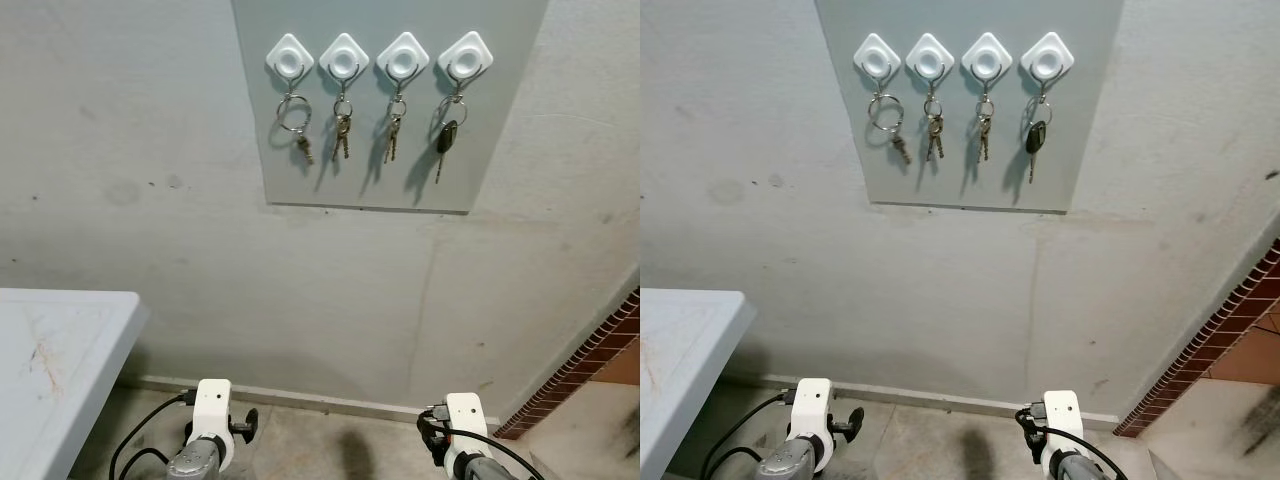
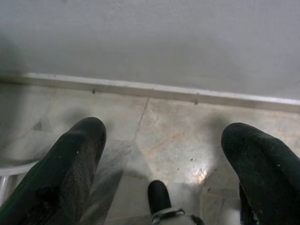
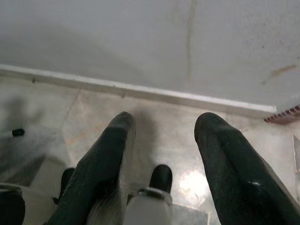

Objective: Hang keys on a hook

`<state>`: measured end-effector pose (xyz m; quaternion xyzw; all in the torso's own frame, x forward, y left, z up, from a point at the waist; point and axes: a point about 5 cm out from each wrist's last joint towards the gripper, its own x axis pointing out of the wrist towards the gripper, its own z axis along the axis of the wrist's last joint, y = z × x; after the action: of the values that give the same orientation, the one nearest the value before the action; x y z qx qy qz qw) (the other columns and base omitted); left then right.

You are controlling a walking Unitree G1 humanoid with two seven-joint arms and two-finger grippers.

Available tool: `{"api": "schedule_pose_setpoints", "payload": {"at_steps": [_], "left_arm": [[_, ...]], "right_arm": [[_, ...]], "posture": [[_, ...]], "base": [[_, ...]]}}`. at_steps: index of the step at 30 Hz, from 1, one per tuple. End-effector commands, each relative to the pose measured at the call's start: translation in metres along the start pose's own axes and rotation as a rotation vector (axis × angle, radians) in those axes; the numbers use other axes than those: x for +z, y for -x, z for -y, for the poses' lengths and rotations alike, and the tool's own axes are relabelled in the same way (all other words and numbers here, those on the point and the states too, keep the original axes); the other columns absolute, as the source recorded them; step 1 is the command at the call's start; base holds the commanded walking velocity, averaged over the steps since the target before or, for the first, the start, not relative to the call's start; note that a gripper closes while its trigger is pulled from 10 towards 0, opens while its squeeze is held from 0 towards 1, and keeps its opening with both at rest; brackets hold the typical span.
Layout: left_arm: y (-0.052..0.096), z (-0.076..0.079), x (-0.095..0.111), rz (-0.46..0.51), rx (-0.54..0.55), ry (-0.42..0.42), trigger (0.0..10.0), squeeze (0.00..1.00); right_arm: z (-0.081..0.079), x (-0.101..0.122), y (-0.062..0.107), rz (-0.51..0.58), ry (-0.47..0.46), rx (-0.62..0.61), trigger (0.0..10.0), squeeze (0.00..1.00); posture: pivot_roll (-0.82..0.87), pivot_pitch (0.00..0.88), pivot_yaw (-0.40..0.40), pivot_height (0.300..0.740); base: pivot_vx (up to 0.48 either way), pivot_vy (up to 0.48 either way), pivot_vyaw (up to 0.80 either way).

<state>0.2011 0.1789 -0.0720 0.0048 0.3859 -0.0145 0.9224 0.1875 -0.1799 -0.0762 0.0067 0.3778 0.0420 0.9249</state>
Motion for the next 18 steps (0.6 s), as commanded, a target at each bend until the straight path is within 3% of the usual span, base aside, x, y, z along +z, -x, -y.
{"api": "schedule_pose_setpoints", "payload": {"at_steps": [1, 9, 18], "left_arm": [[0.003, -0.003, -0.009, -0.033, 0.011, -0.018, 10.0, 0.00], [0.003, 0.004, -0.013, -0.031, 0.006, -0.010, 10.0, 0.00], [0.005, 0.009, -0.016, -0.028, 0.004, 0.017, 10.0, 0.00]], "right_arm": [[0.003, -0.013, 0.004, -0.064, 0.032, -0.020, 10.0, 0.00], [0.006, -0.029, 0.010, -0.137, 0.032, -0.021, 10.0, 0.00], [0.009, -0.025, 0.009, -0.123, 0.002, -0.039, 10.0, 0.00]], "posture": [[-0.11, 0.000, 0.057, 0.740], [-0.08, 0.000, 0.023, 0.740], [-0.08, 0.000, 0.021, 0.740]], "base": [[0.000, 0.000, 0.00], [0.000, 0.000, 0.00], [0.000, 0.000, 0.00]]}}
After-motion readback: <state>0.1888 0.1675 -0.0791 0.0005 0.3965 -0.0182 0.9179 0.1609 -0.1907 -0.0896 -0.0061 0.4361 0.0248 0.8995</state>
